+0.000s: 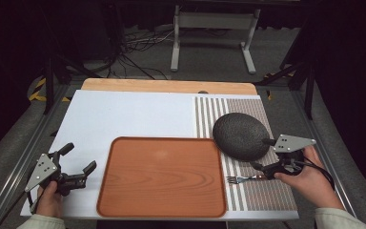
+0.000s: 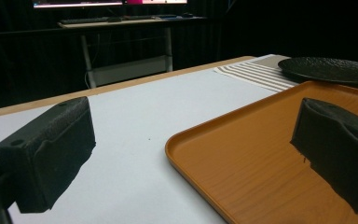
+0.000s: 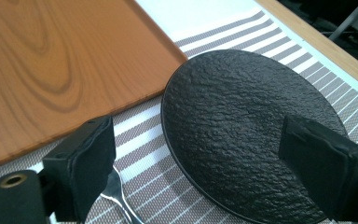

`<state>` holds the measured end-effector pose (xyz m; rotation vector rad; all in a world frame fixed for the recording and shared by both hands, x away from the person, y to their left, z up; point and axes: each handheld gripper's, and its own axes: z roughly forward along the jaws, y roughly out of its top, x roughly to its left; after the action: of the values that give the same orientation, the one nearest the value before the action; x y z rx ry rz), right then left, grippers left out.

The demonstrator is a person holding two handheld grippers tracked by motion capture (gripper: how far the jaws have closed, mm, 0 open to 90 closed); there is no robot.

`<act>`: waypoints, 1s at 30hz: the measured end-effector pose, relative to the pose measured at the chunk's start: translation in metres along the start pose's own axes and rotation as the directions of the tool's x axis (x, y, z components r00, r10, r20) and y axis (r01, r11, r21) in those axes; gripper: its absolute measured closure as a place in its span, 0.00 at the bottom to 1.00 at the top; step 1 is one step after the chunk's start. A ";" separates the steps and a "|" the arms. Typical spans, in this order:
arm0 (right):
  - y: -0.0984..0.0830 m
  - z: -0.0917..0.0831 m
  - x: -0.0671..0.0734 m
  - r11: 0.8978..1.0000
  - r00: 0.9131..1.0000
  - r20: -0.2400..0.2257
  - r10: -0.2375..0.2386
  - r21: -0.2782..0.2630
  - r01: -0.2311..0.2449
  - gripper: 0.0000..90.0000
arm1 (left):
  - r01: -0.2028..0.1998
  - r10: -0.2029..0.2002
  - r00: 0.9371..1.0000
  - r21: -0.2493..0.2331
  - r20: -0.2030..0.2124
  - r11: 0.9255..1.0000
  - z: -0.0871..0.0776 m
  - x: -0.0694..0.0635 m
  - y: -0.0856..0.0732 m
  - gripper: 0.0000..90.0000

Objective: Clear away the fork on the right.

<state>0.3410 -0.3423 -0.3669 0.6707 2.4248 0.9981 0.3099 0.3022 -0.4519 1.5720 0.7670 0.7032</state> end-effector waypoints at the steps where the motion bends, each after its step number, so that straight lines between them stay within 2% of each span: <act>1: 0.001 0.000 0.000 1.000 1.000 -0.003 -0.006 0.011 0.006 0.13 | 0.002 -0.002 1.000 -0.001 -0.001 1.000 0.000 0.000 0.000 0.00; 3: 0.002 0.000 -0.001 1.000 1.000 -0.007 -0.012 0.025 0.012 0.13 | 0.003 -0.003 1.000 -0.002 -0.001 1.000 0.000 0.000 0.000 0.00; 8: 0.009 0.001 -0.004 0.992 0.998 -0.032 -0.054 0.113 0.057 0.13 | 0.004 -0.004 1.000 -0.002 -0.001 1.000 0.000 0.000 0.000 0.00; 10: 0.009 0.001 -0.005 0.990 0.997 -0.040 -0.060 0.124 0.065 0.13 | 0.004 -0.004 1.000 -0.002 -0.002 1.000 0.000 0.000 0.000 0.00; 11: 0.011 0.002 -0.006 0.985 0.996 -0.050 -0.070 0.154 0.077 0.13 | 0.004 -0.004 1.000 -0.002 -0.002 1.000 0.000 0.001 0.000 0.00; 17: 0.013 0.005 -0.008 0.976 0.993 -0.077 -0.089 0.191 0.102 0.14 | 0.005 -0.005 1.000 -0.002 0.000 1.000 0.000 0.000 0.000 0.00; 20: 0.015 0.009 -0.009 0.967 0.989 -0.097 -0.108 0.223 0.127 0.15 | 0.002 -0.002 1.000 -0.002 -0.001 1.000 0.000 0.000 0.000 0.00; 24: 0.016 0.011 -0.010 0.959 0.987 -0.118 -0.113 0.246 0.139 0.16 | 0.003 -0.003 1.000 0.000 0.000 1.000 0.000 0.001 0.000 0.00; 26: 0.017 0.012 -0.010 0.951 0.986 -0.115 -0.124 0.268 0.151 0.16 | 0.004 -0.004 1.000 -0.001 0.000 1.000 0.000 0.001 0.000 0.00; 28: 0.017 0.013 -0.011 0.938 0.982 -0.120 -0.144 0.299 0.174 0.17 | 0.001 -0.001 1.000 0.000 0.003 1.000 0.000 0.001 -0.001 0.00; 30: 0.016 0.015 -0.011 0.931 0.981 -0.131 -0.145 0.316 0.180 0.17 | 0.001 -0.001 1.000 0.000 0.004 1.000 0.000 0.000 0.000 0.00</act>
<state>0.3626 -0.3307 -0.3622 0.5208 2.7203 0.5825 0.3105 0.3024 -0.4524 1.5728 0.7651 0.6991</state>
